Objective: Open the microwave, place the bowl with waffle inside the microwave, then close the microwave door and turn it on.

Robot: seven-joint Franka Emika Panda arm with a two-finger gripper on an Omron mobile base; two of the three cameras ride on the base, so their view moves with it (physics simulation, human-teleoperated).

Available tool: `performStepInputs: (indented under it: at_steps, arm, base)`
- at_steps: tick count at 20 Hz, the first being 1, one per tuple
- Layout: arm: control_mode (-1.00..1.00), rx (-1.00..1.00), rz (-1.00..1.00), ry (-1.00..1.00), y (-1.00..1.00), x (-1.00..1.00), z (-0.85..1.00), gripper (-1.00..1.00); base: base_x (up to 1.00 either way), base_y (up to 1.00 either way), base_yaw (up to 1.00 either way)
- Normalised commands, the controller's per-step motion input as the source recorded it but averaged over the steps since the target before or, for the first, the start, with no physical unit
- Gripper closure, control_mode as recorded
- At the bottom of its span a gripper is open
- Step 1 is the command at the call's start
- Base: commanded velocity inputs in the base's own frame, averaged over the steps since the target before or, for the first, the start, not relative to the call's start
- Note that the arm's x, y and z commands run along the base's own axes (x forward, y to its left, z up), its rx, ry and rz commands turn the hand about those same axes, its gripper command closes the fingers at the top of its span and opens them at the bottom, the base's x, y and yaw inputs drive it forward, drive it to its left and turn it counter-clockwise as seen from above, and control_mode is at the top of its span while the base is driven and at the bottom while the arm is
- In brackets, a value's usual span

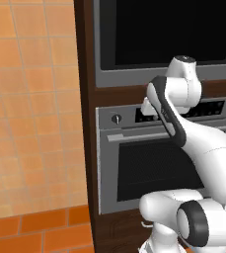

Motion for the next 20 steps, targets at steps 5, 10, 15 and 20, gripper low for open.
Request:
performStepInputs:
  at_steps: [5, 10, 15, 20]
  arm:
    - [-1.0, 0.23, -0.16, -0.29, -0.72, -0.21, 0.07, -1.0]
    - [-1.0, 0.26, -0.13, -0.38, -0.85, -0.2, 0.13, -1.0]
    - [-1.0, 0.03, 0.0, -0.14, -0.59, -0.27, 0.09, -1.0]
    - [-1.0, 0.06, 0.03, -0.36, -0.95, -0.46, 0.73, -1.0]
  base:
    - [0.0, 0.0, 0.0]
    - [0.0, 0.0, 0.0]
    - [0.0, 0.0, 0.0]
    - [0.0, 0.0, 0.0]
